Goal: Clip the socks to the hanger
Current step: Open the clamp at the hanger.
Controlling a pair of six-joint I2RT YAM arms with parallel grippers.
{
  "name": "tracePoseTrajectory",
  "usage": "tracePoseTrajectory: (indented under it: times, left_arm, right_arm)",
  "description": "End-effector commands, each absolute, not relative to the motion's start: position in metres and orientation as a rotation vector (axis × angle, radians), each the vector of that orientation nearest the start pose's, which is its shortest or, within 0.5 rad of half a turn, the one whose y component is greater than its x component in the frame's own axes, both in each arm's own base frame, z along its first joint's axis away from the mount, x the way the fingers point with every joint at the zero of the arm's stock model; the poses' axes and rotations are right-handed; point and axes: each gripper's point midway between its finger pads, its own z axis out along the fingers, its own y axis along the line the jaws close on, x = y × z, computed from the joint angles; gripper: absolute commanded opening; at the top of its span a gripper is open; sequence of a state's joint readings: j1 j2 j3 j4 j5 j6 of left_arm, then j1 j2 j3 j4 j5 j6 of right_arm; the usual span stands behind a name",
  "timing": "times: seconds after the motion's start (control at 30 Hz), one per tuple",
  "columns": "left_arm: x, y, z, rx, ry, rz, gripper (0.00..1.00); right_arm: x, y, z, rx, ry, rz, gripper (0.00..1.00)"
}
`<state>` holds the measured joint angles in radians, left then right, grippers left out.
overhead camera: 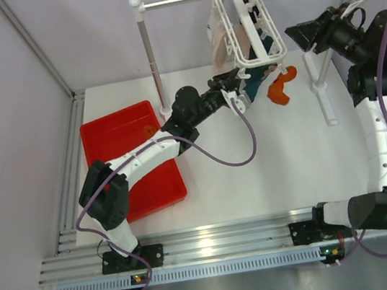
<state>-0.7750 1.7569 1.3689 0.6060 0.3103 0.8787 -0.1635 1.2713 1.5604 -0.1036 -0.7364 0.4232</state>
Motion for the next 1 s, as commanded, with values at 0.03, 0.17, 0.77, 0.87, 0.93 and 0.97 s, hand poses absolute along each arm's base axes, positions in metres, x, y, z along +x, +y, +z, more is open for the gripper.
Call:
tracePoseTrajectory:
  times: [0.03, 0.17, 0.77, 0.87, 0.93, 0.97]
  left_arm:
    - [0.39, -0.392, 0.418, 1.004, 0.613, 0.085, 0.0]
    - [0.388, -0.386, 0.425, 0.973, 0.595, 0.127, 0.0]
    - [0.373, -0.388, 0.446, 0.8, 0.455, 0.474, 0.0]
    - [0.375, -0.388, 0.446, 0.803, 0.453, 0.498, 0.0]
    - [0.374, -0.388, 0.448, 0.802, 0.44, 0.515, 0.0]
    - [0.373, -0.388, 0.449, 0.8, 0.438, 0.519, 0.0]
  right_arm:
    - [0.367, 0.089, 0.451, -0.111, 1.586, 0.874, 0.48]
    - [0.362, 0.097, 0.45, -0.09, 1.581, 0.905, 0.48]
    - [0.328, 0.116, 0.485, -0.11, 1.514, 1.05, 0.61]
    - [0.324, 0.109, 0.487, -0.073, 1.521, 0.985, 0.64]
    - [0.321, 0.108, 0.485, -0.051, 1.533, 0.981, 0.65]
    - [0.316, 0.108, 0.483, -0.041, 1.546, 0.985, 0.65]
